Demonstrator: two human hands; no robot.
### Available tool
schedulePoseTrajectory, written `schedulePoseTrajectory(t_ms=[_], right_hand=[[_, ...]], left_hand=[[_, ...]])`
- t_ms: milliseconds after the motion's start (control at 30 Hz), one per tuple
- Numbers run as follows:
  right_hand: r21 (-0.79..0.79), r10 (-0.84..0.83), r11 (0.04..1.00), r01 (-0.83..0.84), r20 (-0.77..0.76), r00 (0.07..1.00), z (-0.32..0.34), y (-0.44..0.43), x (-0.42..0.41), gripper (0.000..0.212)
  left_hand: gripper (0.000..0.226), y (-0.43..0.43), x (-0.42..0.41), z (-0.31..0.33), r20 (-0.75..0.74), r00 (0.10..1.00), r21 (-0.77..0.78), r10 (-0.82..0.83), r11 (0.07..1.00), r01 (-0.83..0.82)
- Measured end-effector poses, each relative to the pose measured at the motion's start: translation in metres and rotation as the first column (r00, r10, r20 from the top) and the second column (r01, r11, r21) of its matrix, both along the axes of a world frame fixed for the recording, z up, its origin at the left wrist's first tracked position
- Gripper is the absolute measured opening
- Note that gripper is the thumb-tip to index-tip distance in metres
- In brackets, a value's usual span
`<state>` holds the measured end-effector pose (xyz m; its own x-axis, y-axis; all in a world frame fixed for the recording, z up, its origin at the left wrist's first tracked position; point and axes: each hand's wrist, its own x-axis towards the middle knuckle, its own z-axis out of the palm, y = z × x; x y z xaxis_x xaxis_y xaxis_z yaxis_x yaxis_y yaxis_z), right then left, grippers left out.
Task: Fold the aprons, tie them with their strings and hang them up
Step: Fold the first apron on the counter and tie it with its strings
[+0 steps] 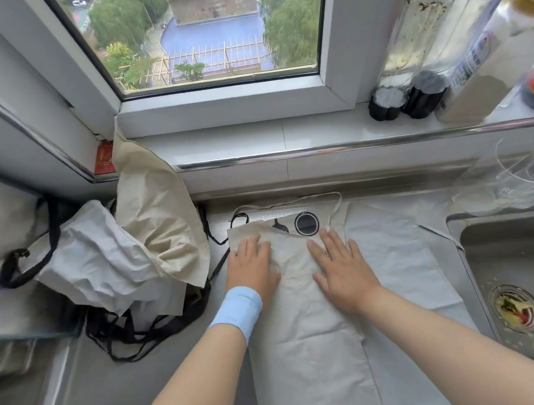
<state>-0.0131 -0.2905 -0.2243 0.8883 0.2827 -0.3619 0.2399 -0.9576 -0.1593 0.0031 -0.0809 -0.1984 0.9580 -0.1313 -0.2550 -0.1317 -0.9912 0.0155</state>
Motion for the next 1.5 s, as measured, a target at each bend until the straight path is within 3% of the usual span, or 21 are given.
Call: schedulePoseTrajectory(t_ms=[67,200,267,467,633,800,900,1000,1067,1133,1267,1433,1500], right_hand=[[-0.023,-0.036,0.999,0.036,0.034,0.999,0.001,0.004,0.000,0.070],[0.063,-0.039,0.998,0.029,0.173,0.984,-0.001,0.006,-0.027,0.067],[0.077,0.020,0.996,-0.036,0.194,0.981,-0.007,0.005,-0.050,0.066],[-0.009,0.104,0.995,-0.104,0.159,0.982,-0.008,0.003,-0.096,0.068],[0.005,0.030,1.000,-0.030,0.070,0.997,0.010,-0.004,-0.125,0.067],[-0.014,-0.165,0.986,0.166,0.038,0.986,0.028,-0.032,-0.173,0.060],[-0.064,-0.129,0.989,0.131,0.028,0.991,0.035,-0.057,-0.213,0.059],[0.051,-0.085,0.996,0.080,0.105,0.991,0.047,-0.055,-0.250,0.044],[0.144,-0.228,0.966,0.215,0.085,0.970,0.050,-0.040,-0.270,0.046],[0.204,-0.375,0.900,0.386,-0.093,0.922,0.052,-0.021,-0.282,0.047],[0.304,-0.408,0.814,0.495,-0.309,0.859,0.053,0.000,-0.287,0.047],[0.085,-0.414,0.890,0.447,-0.258,0.873,0.053,-0.018,-0.294,0.019],[0.043,-0.400,0.909,0.415,-0.193,0.896,0.052,-0.029,-0.298,0.021]], left_hand=[[0.049,-0.011,-0.028,0.000,0.113,0.993,-0.049,0.032,0.998,-0.027],[0.074,-0.017,-0.089,-0.019,-0.098,0.993,-0.088,0.057,0.994,-0.066],[0.088,-0.008,-0.098,-0.031,-0.114,0.993,-0.051,0.013,0.999,-0.019],[0.091,0.015,-0.073,-0.008,-0.288,0.957,0.032,0.041,0.999,-0.033],[0.068,-0.009,-0.112,0.020,-0.115,0.990,-0.071,-0.079,0.995,0.071],[0.040,-0.049,-0.178,0.016,-0.095,0.974,-0.189,-0.207,0.964,0.187],[0.031,-0.070,-0.216,0.016,-0.128,0.962,-0.167,-0.242,0.961,0.220],[0.027,-0.075,-0.244,0.009,-0.128,0.963,-0.133,-0.237,0.966,0.220],[0.030,-0.073,-0.258,0.006,-0.102,0.982,-0.223,-0.161,0.965,0.135],[0.031,-0.070,-0.265,0.005,-0.122,0.986,-0.323,-0.112,0.944,0.068],[0.043,-0.063,-0.275,0.009,-0.178,0.970,-0.327,-0.165,0.940,0.100],[0.071,-0.063,-0.294,0.009,-0.237,0.946,-0.179,-0.223,0.967,0.183],[0.077,-0.066,-0.296,0.009,-0.247,0.941,-0.119,-0.232,0.971,0.208]])
